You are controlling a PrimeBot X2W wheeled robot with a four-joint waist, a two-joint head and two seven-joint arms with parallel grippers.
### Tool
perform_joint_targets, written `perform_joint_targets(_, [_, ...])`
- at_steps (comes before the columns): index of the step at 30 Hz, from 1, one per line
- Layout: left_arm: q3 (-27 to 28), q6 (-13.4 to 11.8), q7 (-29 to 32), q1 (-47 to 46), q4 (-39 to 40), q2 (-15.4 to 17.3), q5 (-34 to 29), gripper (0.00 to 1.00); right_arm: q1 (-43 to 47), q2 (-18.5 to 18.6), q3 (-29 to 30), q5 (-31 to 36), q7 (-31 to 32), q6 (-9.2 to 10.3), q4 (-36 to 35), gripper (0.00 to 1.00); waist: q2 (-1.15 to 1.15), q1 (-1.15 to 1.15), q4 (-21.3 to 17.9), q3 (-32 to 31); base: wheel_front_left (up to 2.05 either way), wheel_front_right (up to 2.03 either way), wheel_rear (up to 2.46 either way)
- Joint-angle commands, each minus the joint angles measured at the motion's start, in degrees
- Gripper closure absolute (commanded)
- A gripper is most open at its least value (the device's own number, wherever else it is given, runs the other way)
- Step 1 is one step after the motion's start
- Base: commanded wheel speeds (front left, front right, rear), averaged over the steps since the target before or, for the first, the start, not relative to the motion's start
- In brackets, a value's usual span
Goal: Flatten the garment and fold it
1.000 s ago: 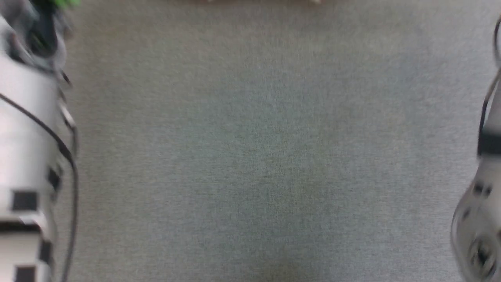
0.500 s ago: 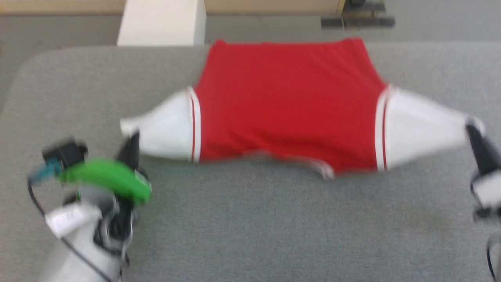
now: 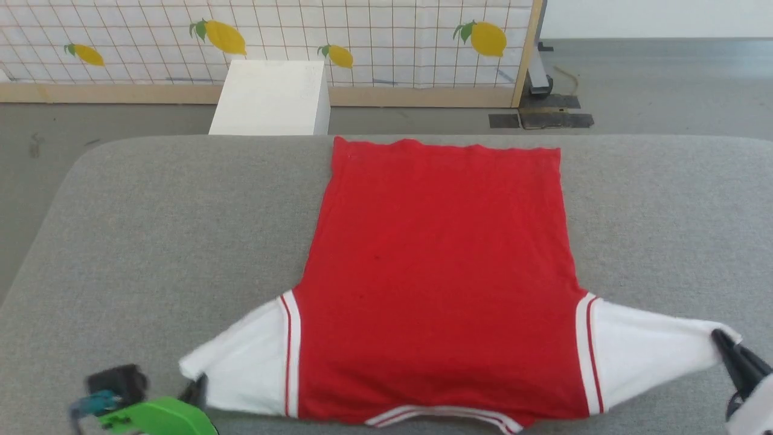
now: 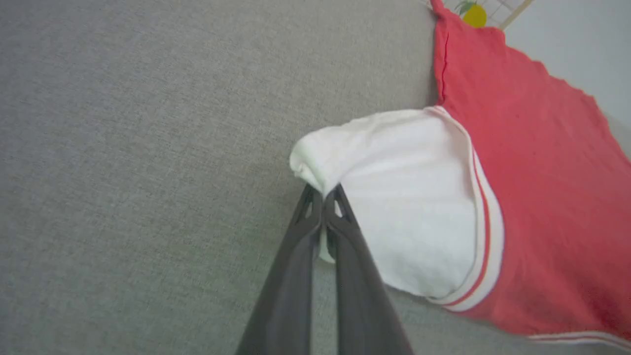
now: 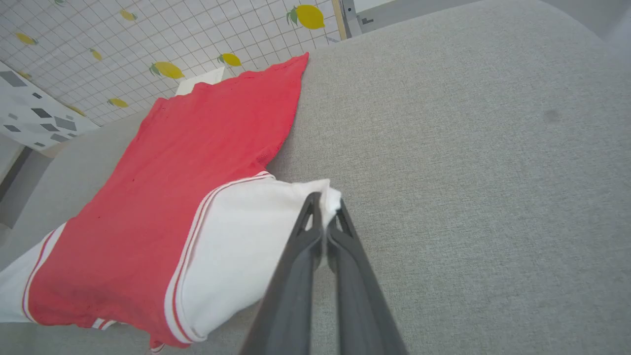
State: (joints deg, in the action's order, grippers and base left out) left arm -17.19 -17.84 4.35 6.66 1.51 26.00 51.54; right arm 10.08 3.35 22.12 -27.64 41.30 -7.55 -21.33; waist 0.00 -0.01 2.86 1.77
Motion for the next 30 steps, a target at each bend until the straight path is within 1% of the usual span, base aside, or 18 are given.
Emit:
perform_joint_targets(1, [-2.4,-1.1,1.8,0.5,-0.4,2.1,-3.3,1.0,0.5,0.5,-1.4,2.6,1.8,0.06,-0.7,1.0,0.0,0.01,-0.2,0.0,0.0,0.0,0.0])
perform_joint_targets(2, [-3.7,-1.6,3.0,0.2,-0.7,2.3,-4.2,1.0,0.6,1.1,-3.1,4.9,3.4,0.06,-0.9,1.0,0.0,0.01,-0.3,0.1,0.0,0.0,0.0])
perform_joint_targets(4, [-6.6,-2.6,5.3,-0.8,-1.7,3.7,-7.5,1.0,-0.1,1.7,-6.3,8.0,5.9,0.06,-0.1,1.0,0.0,0.01,-0.6,0.4,0.0,0.0,0.0])
perform_joint_targets(5, [-7.2,-2.7,5.8,-1.5,-1.9,3.3,-7.7,1.0,-0.5,2.3,-7.7,9.6,6.9,0.06,0.7,1.0,0.0,0.01,-0.5,0.6,0.0,0.0,0.0])
perform_joint_targets(6, [-9.0,-2.7,6.9,-2.8,-3.0,3.4,-9.1,1.0,-1.7,3.0,-10.2,13.0,8.3,0.06,3.1,1.0,0.0,0.01,-0.5,1.0,0.0,0.0,0.0])
perform_joint_targets(7, [-9.5,-2.6,7.2,-3.4,-3.7,3.0,-9.4,1.0,-2.4,3.5,-11.6,15.1,9.3,0.06,4.6,1.0,0.0,0.01,-0.5,1.2,0.0,0.0,0.0])
perform_joint_targets(11, [-10.5,-1.8,7.0,-5.2,-6.0,2.3,-10.1,1.0,-4.7,3.7,-15.3,20.6,11.4,0.06,11.3,1.0,0.0,0.01,-0.4,2.5,0.0,0.0,0.0])
perform_joint_targets(14, [-10.0,-1.5,5.8,-5.9,-6.9,1.6,-9.7,1.0,-5.3,3.5,-17.1,22.9,12.3,0.06,16.3,1.0,0.0,0.01,-0.2,3.0,0.0,0.0,0.0])
perform_joint_targets(17, [-8.8,-1.5,4.3,-5.9,-7.1,1.3,-8.9,1.0,-5.2,3.2,-17.8,23.6,13.0,0.06,21.3,1.0,0.0,0.01,0.0,3.5,0.0,0.0,0.0])
perform_joint_targets(20, [-7.8,-1.5,3.4,-5.5,-7.0,1.3,-8.3,1.0,-4.9,3.2,-17.7,24.1,12.8,0.06,23.9,1.0,0.0,0.01,0.1,3.4,0.0,0.0,0.0])
perform_joint_targets(21, [-7.6,-1.6,3.2,-5.2,-6.8,1.3,-8.1,1.0,-4.9,3.0,-17.4,23.8,12.1,0.06,24.3,0.44,0.0,0.01,0.0,3.4,0.0,0.0,0.0])
perform_joint_targets(22, [-7.3,-1.7,2.8,-5.0,-6.6,1.2,-7.8,1.0,-4.9,3.0,-17.1,23.6,11.5,0.06,24.4,0.0,0.0,0.01,0.0,3.3,0.0,0.0,0.0])
perform_joint_targets(26, [-6.4,-1.9,1.9,-3.8,-5.9,1.1,-7.2,1.0,-4.8,2.3,-14.5,21.2,8.9,0.06,22.5,0.0,0.0,0.01,-0.3,2.7,0.0,0.0,0.0])
perform_joint_targets(30, [-6.3,-2.1,1.7,-3.0,-5.3,1.1,-6.8,1.0,-5.0,1.8,-11.2,17.3,5.6,0.06,16.1,0.0,0.0,0.01,-0.7,1.9,0.0,0.0,0.0])
